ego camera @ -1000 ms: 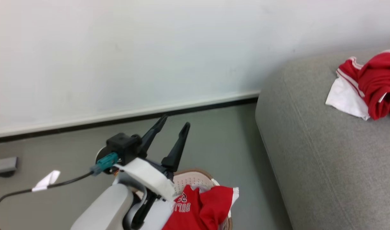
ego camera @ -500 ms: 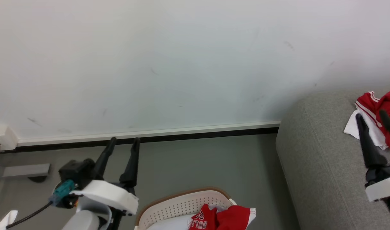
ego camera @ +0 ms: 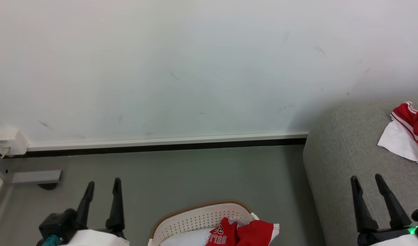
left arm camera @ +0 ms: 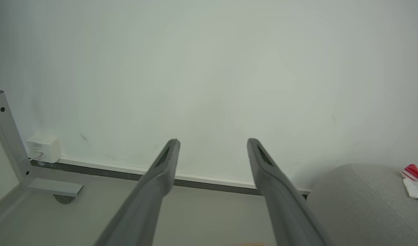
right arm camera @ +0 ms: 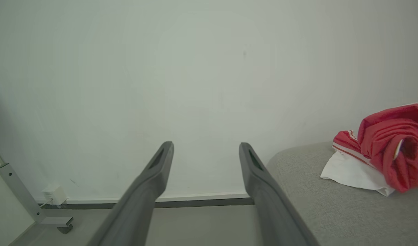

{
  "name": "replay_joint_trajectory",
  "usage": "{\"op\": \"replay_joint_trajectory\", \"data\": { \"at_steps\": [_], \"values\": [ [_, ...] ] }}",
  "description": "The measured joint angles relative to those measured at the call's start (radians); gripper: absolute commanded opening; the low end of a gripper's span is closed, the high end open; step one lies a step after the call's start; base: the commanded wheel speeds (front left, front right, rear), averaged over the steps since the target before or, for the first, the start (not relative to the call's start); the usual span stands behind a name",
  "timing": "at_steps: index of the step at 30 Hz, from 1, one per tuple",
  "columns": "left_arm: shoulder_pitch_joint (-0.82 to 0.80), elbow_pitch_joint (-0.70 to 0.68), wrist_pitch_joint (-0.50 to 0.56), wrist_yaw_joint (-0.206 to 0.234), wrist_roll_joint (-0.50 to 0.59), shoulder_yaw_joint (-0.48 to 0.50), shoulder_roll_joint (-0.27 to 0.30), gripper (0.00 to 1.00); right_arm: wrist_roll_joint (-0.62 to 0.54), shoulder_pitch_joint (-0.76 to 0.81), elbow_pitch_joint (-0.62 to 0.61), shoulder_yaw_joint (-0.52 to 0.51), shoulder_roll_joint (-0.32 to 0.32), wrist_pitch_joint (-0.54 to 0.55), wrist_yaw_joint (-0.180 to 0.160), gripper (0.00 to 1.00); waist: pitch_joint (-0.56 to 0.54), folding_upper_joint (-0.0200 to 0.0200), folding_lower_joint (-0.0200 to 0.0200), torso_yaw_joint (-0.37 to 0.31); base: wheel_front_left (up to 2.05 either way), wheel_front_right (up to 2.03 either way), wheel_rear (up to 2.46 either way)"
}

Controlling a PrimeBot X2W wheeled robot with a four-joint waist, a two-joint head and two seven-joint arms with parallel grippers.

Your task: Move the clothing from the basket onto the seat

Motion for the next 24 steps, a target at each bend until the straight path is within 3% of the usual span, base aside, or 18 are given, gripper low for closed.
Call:
{"op": "replay_joint_trajectory", "data": {
  "at_steps": [4, 12, 24],
  "values": [
    [0.024, 0.013, 0.000, -0.035, 0.049, 0.048, -0.042, 1.00, -0.072, 0.016, 0.000, 0.001, 0.025, 0.000, 0.000, 1.00, 0.007, 0.0000, 0.0000, -0.003, 0.00, 0.00, 0.00],
    [0.020, 0.040, 0.000, -0.097, 0.116, 0.110, -0.096, 1.00, -0.103, 0.007, 0.001, 0.013, 0.037, 0.000, 0.000, 1.00, 0.018, 0.0000, 0.0001, -0.008, 0.00, 0.00, 0.00],
    [0.015, 0.055, 0.000, -0.142, 0.171, 0.159, -0.135, 1.00, -0.103, -0.007, 0.015, 0.020, 0.031, 0.000, 0.000, 1.00, 0.032, 0.0000, 0.0001, -0.010, 0.00, 0.00, 0.00]
  ]
}}
